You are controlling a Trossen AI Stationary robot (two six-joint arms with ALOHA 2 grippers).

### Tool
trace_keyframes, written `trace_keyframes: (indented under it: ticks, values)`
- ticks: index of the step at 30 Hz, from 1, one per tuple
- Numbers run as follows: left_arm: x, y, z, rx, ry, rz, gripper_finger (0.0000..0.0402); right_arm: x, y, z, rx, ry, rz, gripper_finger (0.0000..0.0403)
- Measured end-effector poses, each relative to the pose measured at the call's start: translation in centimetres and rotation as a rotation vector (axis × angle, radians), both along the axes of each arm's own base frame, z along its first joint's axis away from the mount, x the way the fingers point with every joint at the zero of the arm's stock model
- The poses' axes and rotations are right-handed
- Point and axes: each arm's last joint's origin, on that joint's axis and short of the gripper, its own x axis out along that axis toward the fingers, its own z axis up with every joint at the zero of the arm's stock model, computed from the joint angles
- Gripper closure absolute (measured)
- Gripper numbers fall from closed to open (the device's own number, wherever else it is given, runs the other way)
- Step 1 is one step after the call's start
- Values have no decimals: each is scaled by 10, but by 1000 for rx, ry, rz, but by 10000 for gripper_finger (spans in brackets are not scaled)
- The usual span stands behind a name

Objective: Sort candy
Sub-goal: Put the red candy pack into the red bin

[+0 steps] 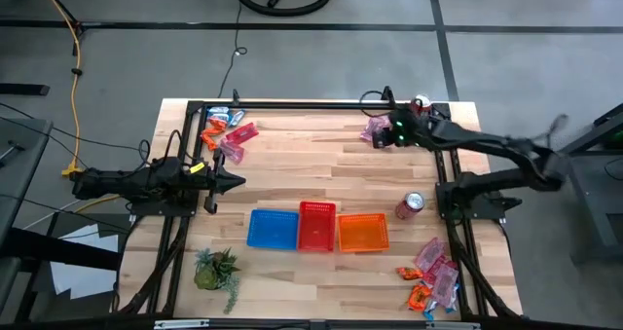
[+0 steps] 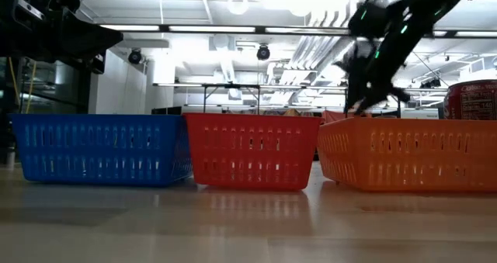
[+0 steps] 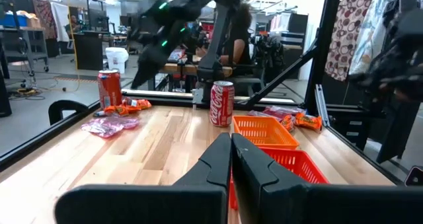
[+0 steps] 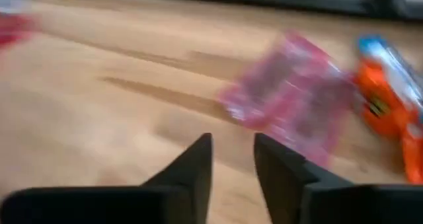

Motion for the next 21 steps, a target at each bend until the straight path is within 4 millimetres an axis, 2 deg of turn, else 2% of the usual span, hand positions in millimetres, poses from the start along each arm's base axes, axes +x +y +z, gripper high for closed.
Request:
trace_keyframes:
  ticks: [4,8,15,21]
  values:
    - [0,0,0,0,0,0,401,4,-24,-23,115,90,-103,216]
    - [0,0,0,0,0,0,401,7,-43,-41,182,134,-198,186]
    - [0,0,0,0,0,-1,401,12,-66,-64,225,231,-235,188]
    - [0,0,0,0,0,0,401,12,-67,-75,257,325,-154,212]
